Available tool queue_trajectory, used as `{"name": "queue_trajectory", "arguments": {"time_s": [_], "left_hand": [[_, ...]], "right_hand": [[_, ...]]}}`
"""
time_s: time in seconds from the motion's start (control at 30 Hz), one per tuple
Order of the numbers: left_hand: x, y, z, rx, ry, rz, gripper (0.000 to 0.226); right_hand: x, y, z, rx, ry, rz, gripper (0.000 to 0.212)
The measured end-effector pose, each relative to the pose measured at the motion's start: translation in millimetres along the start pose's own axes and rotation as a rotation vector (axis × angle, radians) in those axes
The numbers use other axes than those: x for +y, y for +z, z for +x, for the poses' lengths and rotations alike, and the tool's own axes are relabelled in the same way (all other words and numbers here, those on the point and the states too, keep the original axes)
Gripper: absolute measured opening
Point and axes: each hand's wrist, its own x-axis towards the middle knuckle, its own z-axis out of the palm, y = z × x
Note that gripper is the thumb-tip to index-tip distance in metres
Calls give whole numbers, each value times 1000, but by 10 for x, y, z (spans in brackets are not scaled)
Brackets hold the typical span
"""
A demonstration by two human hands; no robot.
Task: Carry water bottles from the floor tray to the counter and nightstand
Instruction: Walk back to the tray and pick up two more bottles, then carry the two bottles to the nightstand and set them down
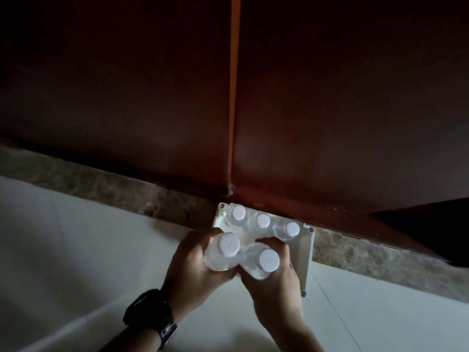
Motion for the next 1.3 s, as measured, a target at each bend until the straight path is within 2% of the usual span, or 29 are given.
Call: {"name": "queue_trajectory", "arguments": {"time_s": [0.13,0.2,0.3,0.5,0.6,0.7,0.77,0.9,1.0,1.2,1.3], "left_hand": [[1500,-753,-192,-51,-166,-258,50],[2306,-1209,-252,-70,-173,-332,52],[3583,-1906,-279,-96,-87,-424,53],[6083,-3194,-477,-90,179,-538,50],[6988,-3667,-670,-60,326,-605,41],[7674,-4019,-854,-83,445,-624,34],[7972,-4176,-953,-128,511,-634,32],[8319,-4266,-1029,-218,510,-668,49],[8525,-4115,-1068,-344,532,-687,46],[9170,-3287,-1411,-679,606,-780,43],[9587,-2701,-1800,-847,649,-779,51]], "right_hand": [[-1247,-1176,-301,-16,-45,119,59],[-1952,-1875,-442,-22,-120,184,60],[-3094,-2905,-635,-22,-230,261,55],[-5225,-4652,-1233,-122,-475,481,41],[-5993,-5252,-1626,-152,-610,538,45],[-6529,-5638,-2007,-117,-667,553,53],[-6763,-5805,-2232,-81,-678,576,57],[-6951,-6064,-2595,97,-663,665,53],[-6866,-6270,-2868,244,-632,691,50],[-6220,-6959,-3658,650,-476,664,52],[-5782,-7367,-4200,884,-393,639,52]]}}
